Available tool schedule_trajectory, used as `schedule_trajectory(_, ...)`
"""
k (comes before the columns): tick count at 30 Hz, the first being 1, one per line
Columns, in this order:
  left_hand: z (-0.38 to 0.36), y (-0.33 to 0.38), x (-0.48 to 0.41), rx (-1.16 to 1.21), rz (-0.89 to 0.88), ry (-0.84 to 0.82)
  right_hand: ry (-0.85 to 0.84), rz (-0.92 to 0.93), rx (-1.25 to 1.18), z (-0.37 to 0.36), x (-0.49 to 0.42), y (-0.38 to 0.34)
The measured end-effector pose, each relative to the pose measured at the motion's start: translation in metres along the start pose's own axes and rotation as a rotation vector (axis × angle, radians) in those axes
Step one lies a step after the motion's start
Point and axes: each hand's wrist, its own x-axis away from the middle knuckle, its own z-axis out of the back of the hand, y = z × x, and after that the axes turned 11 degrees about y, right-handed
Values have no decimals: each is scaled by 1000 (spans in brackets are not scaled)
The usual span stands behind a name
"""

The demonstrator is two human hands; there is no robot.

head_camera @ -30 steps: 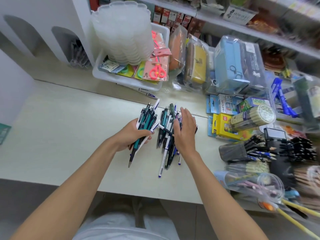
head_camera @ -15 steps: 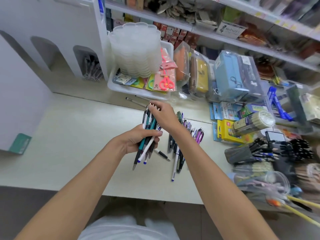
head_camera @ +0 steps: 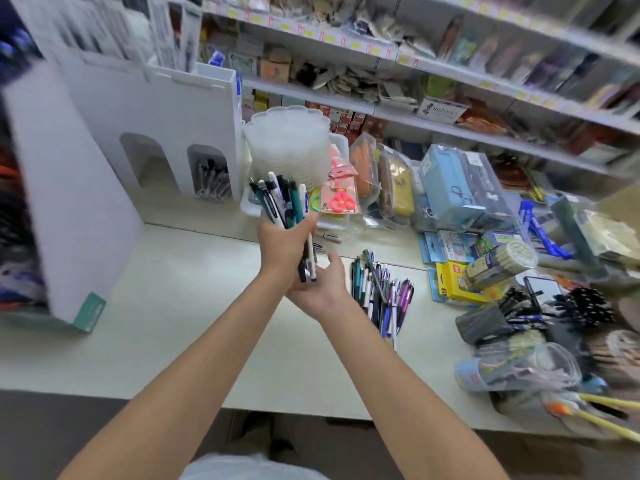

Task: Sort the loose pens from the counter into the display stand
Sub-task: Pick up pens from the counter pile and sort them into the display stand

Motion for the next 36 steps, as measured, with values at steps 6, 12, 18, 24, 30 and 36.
schedule_trajectory(6,11,-4,25,-78,-24,-162,-55,118,-178,-28,17,2)
schedule_trajectory(12,73,20,5,-86,7,-411,-121,452,309,-34,19,13)
schedule_trajectory(18,139,59,-16,-151,74,-572,-351,917,749,-83,50,7)
schedule_trajectory(24,204,103,-61,-104,51,-641,-322,1095,844,-159,71,56)
schedule_trajectory(30,288,155,-122,-3,-49,-748,-225,1185,700,-252,90,129)
schedule_trajectory(36,391,205,-168,38,-58,-875,-64,1238,519,-339,129,196)
